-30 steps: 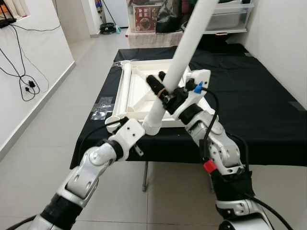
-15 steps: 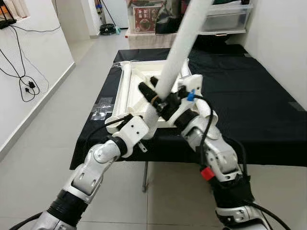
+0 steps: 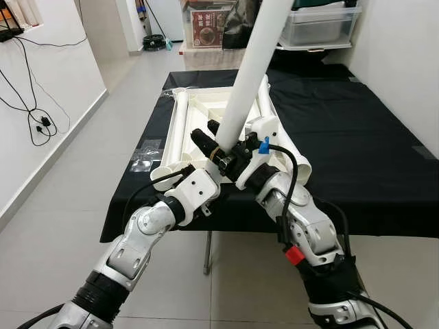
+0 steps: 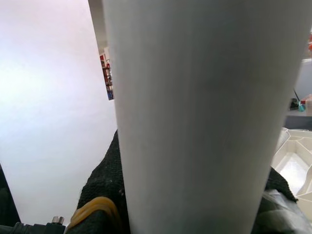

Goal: Building children table

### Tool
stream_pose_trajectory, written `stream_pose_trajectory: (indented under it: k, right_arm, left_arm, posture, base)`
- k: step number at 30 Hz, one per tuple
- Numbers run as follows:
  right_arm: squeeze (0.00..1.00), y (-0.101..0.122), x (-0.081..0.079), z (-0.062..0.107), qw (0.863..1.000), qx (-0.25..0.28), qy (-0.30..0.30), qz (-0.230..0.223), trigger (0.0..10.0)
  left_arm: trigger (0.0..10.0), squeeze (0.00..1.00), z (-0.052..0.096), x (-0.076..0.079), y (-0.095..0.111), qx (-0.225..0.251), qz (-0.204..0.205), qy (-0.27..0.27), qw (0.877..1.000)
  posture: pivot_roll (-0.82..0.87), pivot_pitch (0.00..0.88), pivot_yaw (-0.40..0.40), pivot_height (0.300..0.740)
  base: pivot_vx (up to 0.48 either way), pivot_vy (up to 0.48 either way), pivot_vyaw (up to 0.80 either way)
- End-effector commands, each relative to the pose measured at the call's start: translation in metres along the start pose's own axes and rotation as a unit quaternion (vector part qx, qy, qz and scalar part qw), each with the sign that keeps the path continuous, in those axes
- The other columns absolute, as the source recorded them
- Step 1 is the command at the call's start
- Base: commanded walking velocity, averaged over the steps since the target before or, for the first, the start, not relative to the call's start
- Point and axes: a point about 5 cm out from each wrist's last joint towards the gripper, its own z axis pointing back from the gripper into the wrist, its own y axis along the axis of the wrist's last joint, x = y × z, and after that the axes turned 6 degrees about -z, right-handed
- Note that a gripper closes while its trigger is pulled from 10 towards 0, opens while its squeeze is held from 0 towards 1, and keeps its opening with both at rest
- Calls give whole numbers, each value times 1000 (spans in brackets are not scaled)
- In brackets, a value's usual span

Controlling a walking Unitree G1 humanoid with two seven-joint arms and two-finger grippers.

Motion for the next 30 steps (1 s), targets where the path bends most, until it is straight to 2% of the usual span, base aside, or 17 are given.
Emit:
stream_pose_trajectory:
  k: [1, 6, 7, 8, 9, 10, 11, 12, 13, 15, 17, 18, 19, 20, 21, 27, 30]
  right_arm:
    - [0, 4, -2, -1, 1000, 4, 2, 9, 0]
    - [0, 9, 2, -4, 1000, 16, -8, 8, 0]
    - [0, 11, 3, -5, 1000, 21, -15, 0, 0]
    - [0, 12, 4, -5, 999, 24, -20, -5, 0]
    - [0, 14, 5, -6, 999, 27, -26, -14, 0]
    - [0, 15, 6, -6, 999, 29, -29, -20, 0]
    - [0, 15, 7, -7, 999, 29, -31, -22, 10000]
    - [0, 16, 7, -7, 999, 31, -35, -23, 10000]
    - [980, 16, 8, -8, 998, 33, -40, -21, 10000]
    - [1000, 16, 9, -8, 998, 33, -43, -20, 10000]
    - [1000, 17, 8, -9, 998, 33, -43, -21, 10000]
    - [761, 17, 8, -10, 998, 33, -42, -21, 10000]
    - [55, 17, 8, -10, 998, 34, -42, -23, 10000]
    - [55, 17, 8, -10, 998, 34, -42, -23, 10000]
    - [0, 17, 7, -11, 998, 34, -44, -21, 10000]
    - [0, 17, 7, -11, 998, 32, -44, -24, 10000]
    - [0, 17, 5, -11, 998, 30, -37, -31, 10000]
  left_arm:
    - [0, 0, 3, -4, -6, -12, -4, 11, 1000]
    - [0, 0, 4, -2, -9, -17, -4, 13, 1000]
    - [9137, 0, 5, -2, -10, -20, -6, 13, 1000]
    - [9137, 0, 5, -2, -11, -22, -8, 12, 1000]
    - [10000, 0, 5, -3, -11, -22, -12, 13, 1000]
    - [10000, 0, 5, -4, -11, -22, -14, 14, 1000]
    - [10000, 0, 6, -5, -11, -22, -17, 13, 1000]
    - [10000, 0, 6, -5, -11, -21, -21, 13, 999]
    - [10000, 0, 6, -6, -11, -21, -20, 13, 999]
    - [10000, 0, 7, -6, -11, -21, -21, 12, 999]
    - [10000, 0, 7, -5, -12, -22, -21, 7, 1000]
    - [10000, 0, 8, -5, -12, -22, -24, 5, 999]
    - [10000, 0, 8, -4, -12, -22, -23, 3, 999]
    - [10000, 0, 8, -4, -12, -22, -23, 3, 999]
    - [10000, 0, 10, -4, -13, -23, -27, 2, 999]
    - [10000, 0, 10, -4, -13, -20, -13, 0, 1000]
    - [10000, 0, 12, -5, -16, -26, -31, -7, 999]
  posture:
    - [22, 5, 4, 740]
    - [24, 4, 3, 740]
    - [24, 7, 1, 740]
    - [24, 7, 1, 740]
    - [26, 8, 1, 740]
    - [26, 9, 2, 740]
    - [27, 17, 1, 740]
    - [27, 16, 0, 740]
    - [27, 15, 0, 740]
    - [27, 17, 0, 740]
    - [27, 17, 1, 740]
    - [29, 18, 0, 740]
    - [29, 19, 1, 740]
    - [29, 19, 1, 740]
    - [29, 20, 2, 740]
    - [29, 20, 2, 740]
    - [28, 19, 6, 740]
  base:
    - [0, 0, 0]
    - [0, 0, 0]
    - [0, 0, 0]
    - [0, 0, 0]
    - [0, 0, 0]
    - [0, 0, 0]
    - [0, 0, 0]
    - [0, 0, 0]
    - [0, 0, 0]
    - [0, 0, 0]
    - [0, 0, 0]
    - [0, 0, 0]
    - [0, 0, 0]
    - [0, 0, 0]
    - [0, 0, 0]
    - [0, 0, 0]
    - [0, 0, 0]
